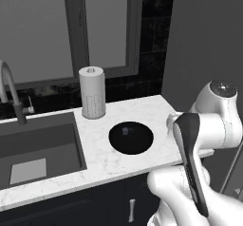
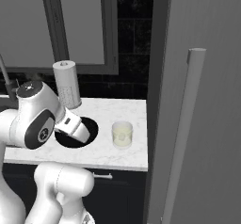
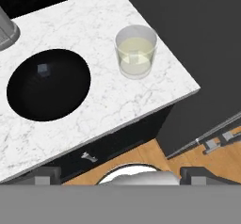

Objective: Grab a lemon wedge from the fridge and one ice cube from the ice bowl, and put them in the glass of lemonade.

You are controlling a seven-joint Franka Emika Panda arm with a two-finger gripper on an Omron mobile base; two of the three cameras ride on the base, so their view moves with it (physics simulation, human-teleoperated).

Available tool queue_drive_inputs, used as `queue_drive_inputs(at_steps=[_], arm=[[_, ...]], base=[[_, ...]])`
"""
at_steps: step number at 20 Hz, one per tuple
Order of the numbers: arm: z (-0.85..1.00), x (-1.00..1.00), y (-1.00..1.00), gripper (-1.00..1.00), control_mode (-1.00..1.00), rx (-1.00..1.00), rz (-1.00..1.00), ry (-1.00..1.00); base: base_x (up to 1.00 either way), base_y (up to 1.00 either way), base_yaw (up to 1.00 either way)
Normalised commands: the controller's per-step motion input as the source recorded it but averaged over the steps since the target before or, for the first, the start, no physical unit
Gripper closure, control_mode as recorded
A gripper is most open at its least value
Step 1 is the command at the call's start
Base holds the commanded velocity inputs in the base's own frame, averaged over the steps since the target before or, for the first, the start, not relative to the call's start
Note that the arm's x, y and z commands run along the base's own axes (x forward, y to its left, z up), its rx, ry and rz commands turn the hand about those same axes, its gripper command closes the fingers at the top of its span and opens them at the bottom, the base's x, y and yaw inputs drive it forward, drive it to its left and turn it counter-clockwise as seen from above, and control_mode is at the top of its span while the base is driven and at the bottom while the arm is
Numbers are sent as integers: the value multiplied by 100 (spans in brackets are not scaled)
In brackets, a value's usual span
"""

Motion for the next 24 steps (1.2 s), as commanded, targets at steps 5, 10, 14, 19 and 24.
queue_drive_inputs(at_steps=[5,10,14,19,24], arm=[[0,-100,-18,-100,-100,6,-25,-12],[-11,-73,-25,-100,-100,5,-29,-6],[-34,92,9,-100,-100,-1,-8,0],[-8,52,21,-100,-100,0,21,11],[-1,16,6,-100,-100,0,16,15]], base=[[0,0,0],[0,0,0],[0,0,0],[0,0,0],[0,0,0]])
